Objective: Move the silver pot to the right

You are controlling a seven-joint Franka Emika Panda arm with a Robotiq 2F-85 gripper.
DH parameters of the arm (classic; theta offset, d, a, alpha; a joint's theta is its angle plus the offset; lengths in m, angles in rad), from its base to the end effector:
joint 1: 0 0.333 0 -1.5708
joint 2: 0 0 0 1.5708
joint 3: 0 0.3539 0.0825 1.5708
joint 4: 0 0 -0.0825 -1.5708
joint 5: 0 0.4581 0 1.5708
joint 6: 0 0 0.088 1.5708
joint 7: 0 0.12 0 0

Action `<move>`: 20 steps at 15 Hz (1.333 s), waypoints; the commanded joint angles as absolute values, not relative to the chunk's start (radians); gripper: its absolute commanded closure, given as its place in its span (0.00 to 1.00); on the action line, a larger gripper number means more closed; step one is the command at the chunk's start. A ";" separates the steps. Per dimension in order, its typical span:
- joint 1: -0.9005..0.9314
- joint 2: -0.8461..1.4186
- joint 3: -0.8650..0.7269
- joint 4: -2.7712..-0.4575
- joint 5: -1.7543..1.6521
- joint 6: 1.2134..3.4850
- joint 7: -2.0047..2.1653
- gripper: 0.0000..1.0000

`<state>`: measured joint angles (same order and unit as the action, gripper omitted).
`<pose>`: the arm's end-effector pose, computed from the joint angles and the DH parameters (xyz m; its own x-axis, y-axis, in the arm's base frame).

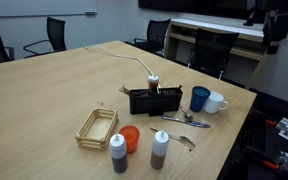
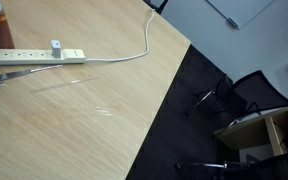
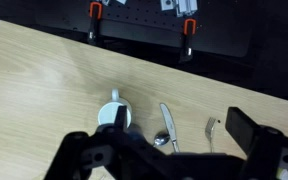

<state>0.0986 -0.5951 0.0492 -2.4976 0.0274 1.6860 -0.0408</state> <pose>0.3855 0.0608 0.4647 0.9622 0.1670 -0.2151 0.1694 -0.9855 -0.0071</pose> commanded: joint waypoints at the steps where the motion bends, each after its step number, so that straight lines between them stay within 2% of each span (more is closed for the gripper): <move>1: 0.094 -0.595 0.053 -2.496 0.029 1.685 -0.042 0.00; 5: 0.137 -0.535 0.098 -2.492 0.039 1.780 -0.045 0.00; 11: 0.203 -0.431 0.178 -2.491 0.060 2.067 -0.001 0.00; 20: 0.211 -0.424 0.185 -2.490 0.061 2.067 -0.002 0.00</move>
<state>0.2060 -0.4302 0.1763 -2.4951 0.0667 2.0590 -0.0039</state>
